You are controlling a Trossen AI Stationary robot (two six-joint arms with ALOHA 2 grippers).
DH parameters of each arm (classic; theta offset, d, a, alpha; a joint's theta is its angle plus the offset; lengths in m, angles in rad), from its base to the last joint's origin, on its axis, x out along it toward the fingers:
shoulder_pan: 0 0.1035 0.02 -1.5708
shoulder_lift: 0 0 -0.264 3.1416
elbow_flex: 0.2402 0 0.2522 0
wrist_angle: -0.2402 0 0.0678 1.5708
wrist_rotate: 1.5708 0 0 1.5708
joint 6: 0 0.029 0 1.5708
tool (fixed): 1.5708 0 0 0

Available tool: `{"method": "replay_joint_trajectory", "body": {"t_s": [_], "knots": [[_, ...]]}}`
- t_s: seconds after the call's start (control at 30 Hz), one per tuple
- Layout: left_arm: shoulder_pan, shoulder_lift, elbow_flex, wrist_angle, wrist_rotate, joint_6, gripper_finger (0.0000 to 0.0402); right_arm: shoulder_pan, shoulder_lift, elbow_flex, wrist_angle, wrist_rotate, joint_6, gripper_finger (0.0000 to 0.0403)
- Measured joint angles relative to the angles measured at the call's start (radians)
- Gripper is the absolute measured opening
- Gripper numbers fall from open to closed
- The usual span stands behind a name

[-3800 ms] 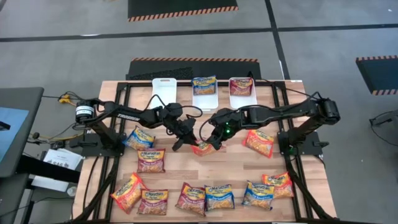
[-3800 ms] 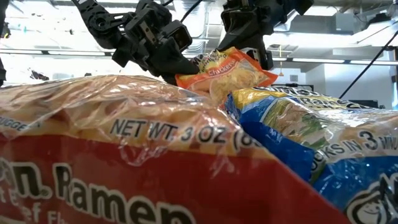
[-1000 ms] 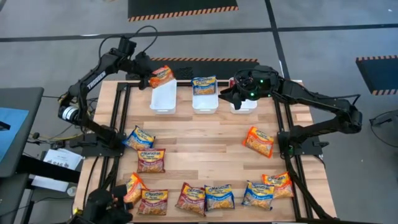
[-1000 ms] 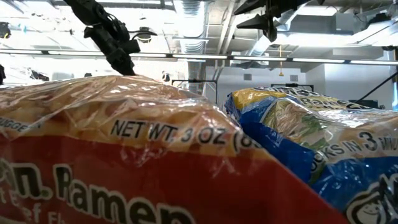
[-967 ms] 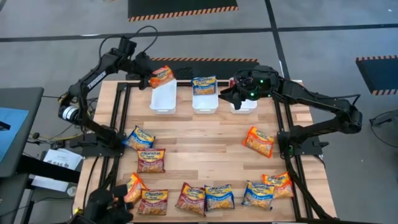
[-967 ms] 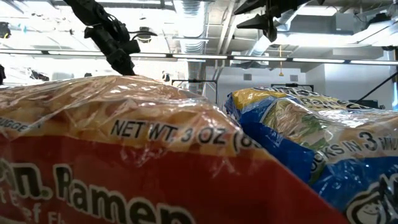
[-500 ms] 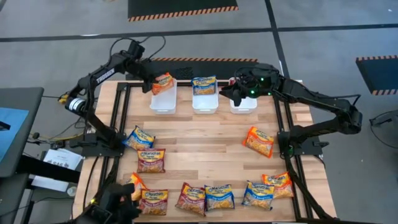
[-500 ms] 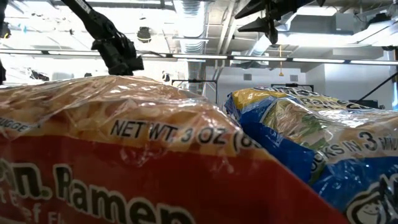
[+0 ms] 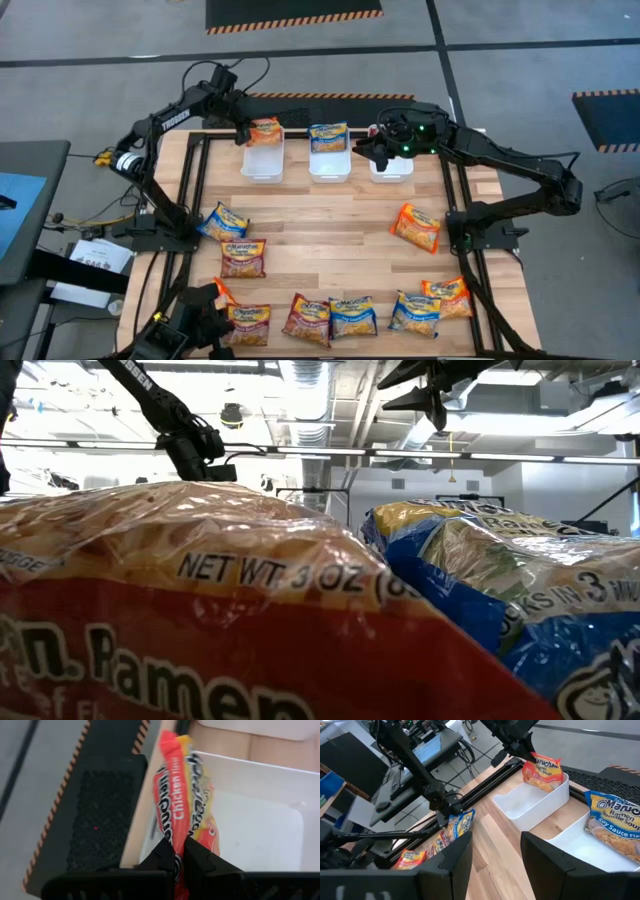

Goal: Sort Maruchan noodles
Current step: Put the orange noodle pack into the left white bin

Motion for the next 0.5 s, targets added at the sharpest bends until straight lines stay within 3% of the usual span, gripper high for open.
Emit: {"method": "replay_joint_trajectory", "body": {"t_s": [0.27, 0.5], "knots": [[-0.001, 0.000, 0.000, -0.013, -0.023, -0.034, 0.0007, 0.001, 0.000, 0.000, 0.000, 0.000, 0.002, 0.0191], [-0.003, 0.036, 0.000, -0.051, -0.044, -0.074, 0.0067, 0.001, 0.000, 0.000, 0.000, 0.000, 0.022, 0.0191]]}}
